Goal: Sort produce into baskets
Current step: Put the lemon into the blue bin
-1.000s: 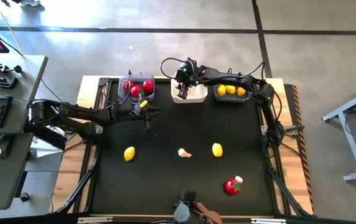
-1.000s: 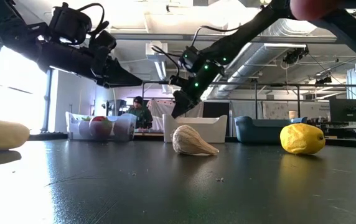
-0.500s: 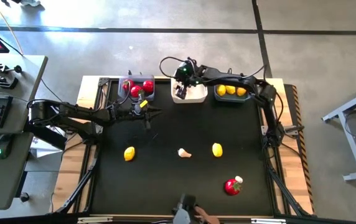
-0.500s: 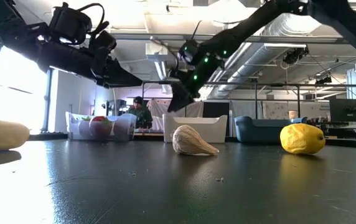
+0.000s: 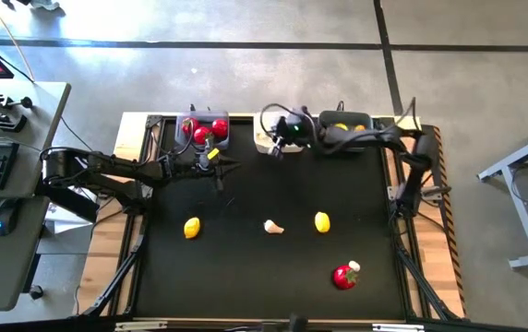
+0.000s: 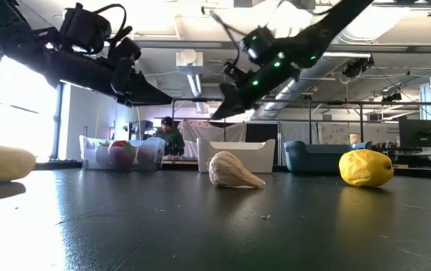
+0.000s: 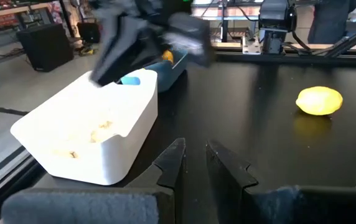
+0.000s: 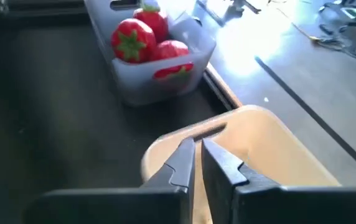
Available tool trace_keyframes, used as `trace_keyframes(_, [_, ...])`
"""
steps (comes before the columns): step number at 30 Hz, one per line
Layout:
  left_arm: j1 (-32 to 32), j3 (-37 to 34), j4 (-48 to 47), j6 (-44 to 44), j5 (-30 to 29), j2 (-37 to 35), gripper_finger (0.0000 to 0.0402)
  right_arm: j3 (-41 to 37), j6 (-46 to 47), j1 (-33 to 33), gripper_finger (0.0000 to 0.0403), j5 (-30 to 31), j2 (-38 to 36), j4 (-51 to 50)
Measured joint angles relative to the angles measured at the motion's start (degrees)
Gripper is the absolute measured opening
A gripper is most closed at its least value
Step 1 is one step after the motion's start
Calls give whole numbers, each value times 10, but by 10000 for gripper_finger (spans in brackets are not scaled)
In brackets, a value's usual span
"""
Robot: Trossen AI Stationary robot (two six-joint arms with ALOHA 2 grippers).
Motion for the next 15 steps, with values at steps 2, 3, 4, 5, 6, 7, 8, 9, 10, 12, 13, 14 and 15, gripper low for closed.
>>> trace_keyframes(2, [0,0,0,-5,0,0,48,-34,16,15,16,23,-28,14])
trace_keyframes(3, [0,0,-1,-12,0,0,48,-50,27,23,12,30,-41,15])
trace_keyframes(4, [0,0,-1,-21,0,0,48,-65,40,31,6,37,-54,14])
trace_keyframes(5, [1,0,-1,-31,0,0,48,-80,54,41,3,42,-66,13])
trace_keyframes(6, [1,0,-1,-33,-1,0,48,-95,68,52,2,49,-80,13])
trace_keyframes(7, [1,0,0,-33,-1,0,48,-110,84,64,3,59,-93,12])
trace_keyframes(8, [1,0,0,-28,-1,0,48,-123,102,79,4,68,-107,11])
trace_keyframes(9, [1,0,1,-18,-2,0,48,-136,118,94,4,78,-123,9])
trace_keyframes(10, [1,0,2,-9,-2,0,48,-151,134,111,2,91,-140,-1])
trace_keyframes(12, [1,0,7,9,-2,0,48,-173,170,148,1,124,-173,-38])
trace_keyframes(13, [1,0,10,16,-2,0,48,-183,196,168,1,145,-189,-60])
trace_keyframes(14, [1,0,14,20,-2,0,48,-191,226,187,1,163,-206,-87])
trace_keyframes(15, [1,1,16,26,0,0,48,-196,262,206,0,177,-221,-117])
